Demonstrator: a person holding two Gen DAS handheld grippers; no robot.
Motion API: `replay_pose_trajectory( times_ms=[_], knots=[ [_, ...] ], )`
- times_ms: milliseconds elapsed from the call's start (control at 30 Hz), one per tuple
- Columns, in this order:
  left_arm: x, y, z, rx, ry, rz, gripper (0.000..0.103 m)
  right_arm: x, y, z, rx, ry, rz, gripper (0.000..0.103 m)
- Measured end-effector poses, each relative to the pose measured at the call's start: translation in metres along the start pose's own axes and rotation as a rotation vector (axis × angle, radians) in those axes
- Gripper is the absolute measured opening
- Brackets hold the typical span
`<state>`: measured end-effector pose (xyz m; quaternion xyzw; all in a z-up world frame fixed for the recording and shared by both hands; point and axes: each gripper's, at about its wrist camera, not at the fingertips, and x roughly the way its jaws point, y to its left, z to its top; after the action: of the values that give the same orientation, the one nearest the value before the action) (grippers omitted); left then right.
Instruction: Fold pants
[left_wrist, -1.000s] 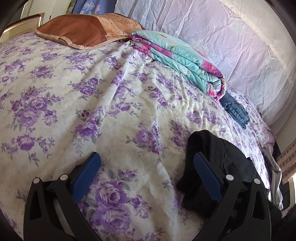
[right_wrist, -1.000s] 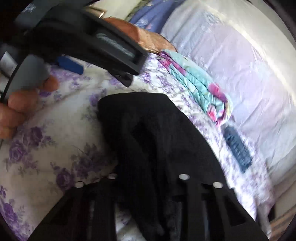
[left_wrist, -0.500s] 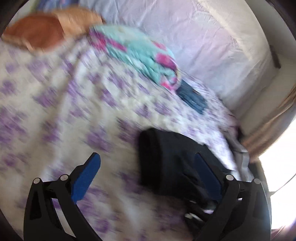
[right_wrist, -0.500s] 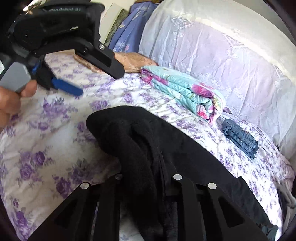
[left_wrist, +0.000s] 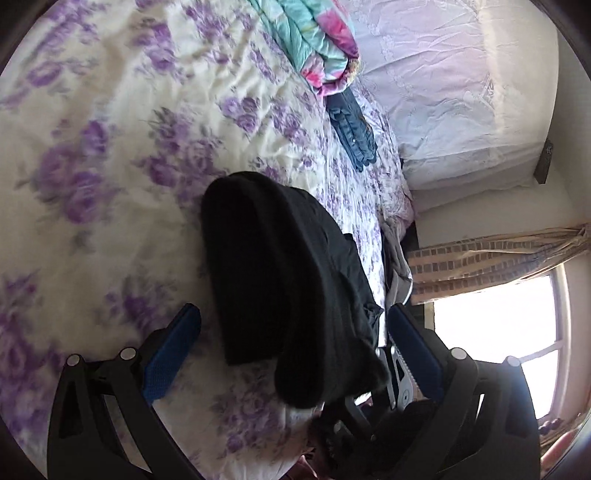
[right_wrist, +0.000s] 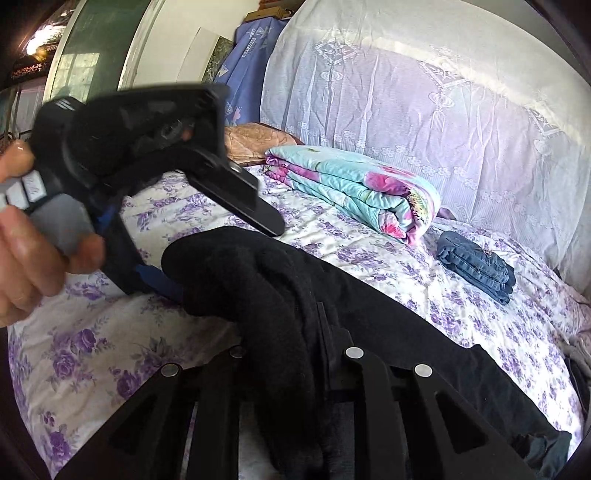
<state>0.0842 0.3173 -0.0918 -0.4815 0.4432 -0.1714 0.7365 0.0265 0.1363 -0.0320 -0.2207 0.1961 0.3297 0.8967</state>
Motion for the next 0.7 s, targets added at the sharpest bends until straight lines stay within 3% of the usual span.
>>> replay_pose_trajectory(
  times_ms=[100, 200, 233, 300, 367, 533, 700],
  knots=[
    [0.009, 0.0, 0.009, -0.018, 0.003, 0.017, 0.099, 0.0, 0.001, -0.002, -0.013, 0.004, 0.0, 0.018],
    [0.009, -0.01, 0.014, 0.001, 0.015, -0.022, 0.095, 0.0, 0.005, -0.003, -0.047, 0.022, -0.003, 0.021],
    [0.006, -0.014, 0.016, 0.009, 0.01, -0.007, 0.083, -0.001, 0.007, -0.004, -0.067, 0.02, -0.028, 0.025],
    [0.002, -0.016, 0.021, 0.008, 0.017, 0.008, 0.071, -0.008, 0.01, -0.003, -0.113, 0.006, -0.089, 0.053],
    [-0.003, -0.016, 0.027, -0.017, 0.045, -0.019, 0.063, -0.019, 0.014, 0.0, -0.16, -0.033, -0.135, 0.058],
    [-0.01, -0.026, 0.033, 0.011, 0.076, 0.001, 0.061, -0.031, 0.042, 0.006, -0.303, -0.072, -0.115, 0.066],
    [-0.005, -0.037, 0.034, 0.041, 0.093, 0.012, 0.061, 0.005, 0.072, 0.005, -0.451, -0.045, -0.24, 0.066]
  ],
)
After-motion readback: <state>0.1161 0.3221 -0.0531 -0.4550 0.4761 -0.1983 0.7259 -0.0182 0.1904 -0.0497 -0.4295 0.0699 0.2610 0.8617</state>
